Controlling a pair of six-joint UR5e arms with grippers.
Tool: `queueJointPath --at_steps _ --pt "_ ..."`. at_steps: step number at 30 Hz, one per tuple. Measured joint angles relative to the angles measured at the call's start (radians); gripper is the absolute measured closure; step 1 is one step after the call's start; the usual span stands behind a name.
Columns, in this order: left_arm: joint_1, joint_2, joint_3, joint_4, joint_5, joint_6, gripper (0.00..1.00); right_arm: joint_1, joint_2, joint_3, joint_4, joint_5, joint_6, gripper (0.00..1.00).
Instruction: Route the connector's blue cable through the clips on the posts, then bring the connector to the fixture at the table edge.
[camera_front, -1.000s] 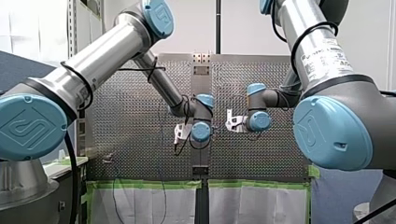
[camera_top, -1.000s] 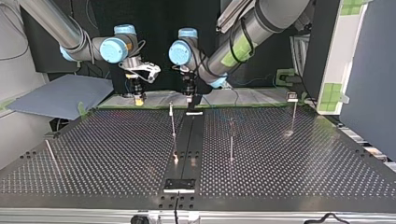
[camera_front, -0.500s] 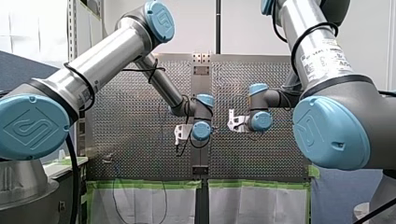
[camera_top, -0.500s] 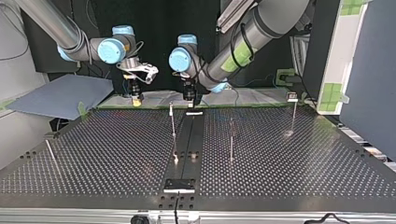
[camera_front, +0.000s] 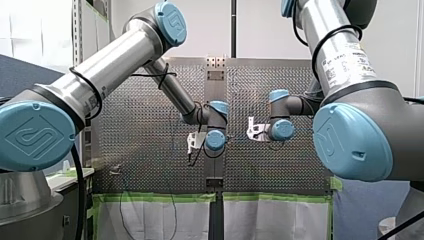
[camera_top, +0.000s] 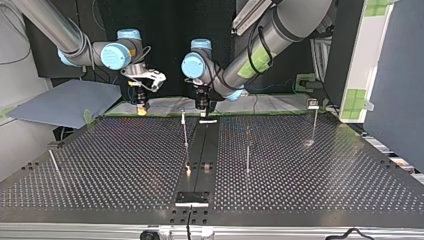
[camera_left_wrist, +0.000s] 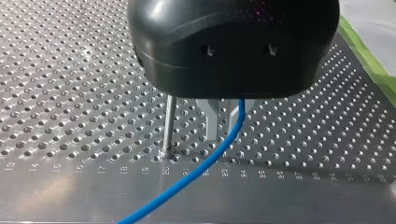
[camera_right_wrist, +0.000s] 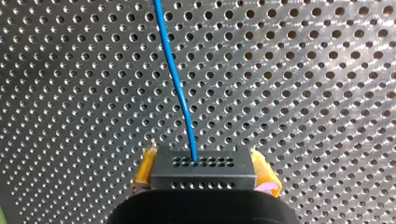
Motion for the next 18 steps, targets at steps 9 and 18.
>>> queueJointPath --at_steps 9,18 --pt "0.007 0.0 0.0 0.001 0.009 0.005 0.88 -0.01 0.018 -0.014 -0.01 -0.012 0.011 1.0" --pt "0.016 0.0 0.006 0.001 0.027 0.006 0.88 -0.013 0.046 -0.034 -0.018 -0.028 0.021 1.0"
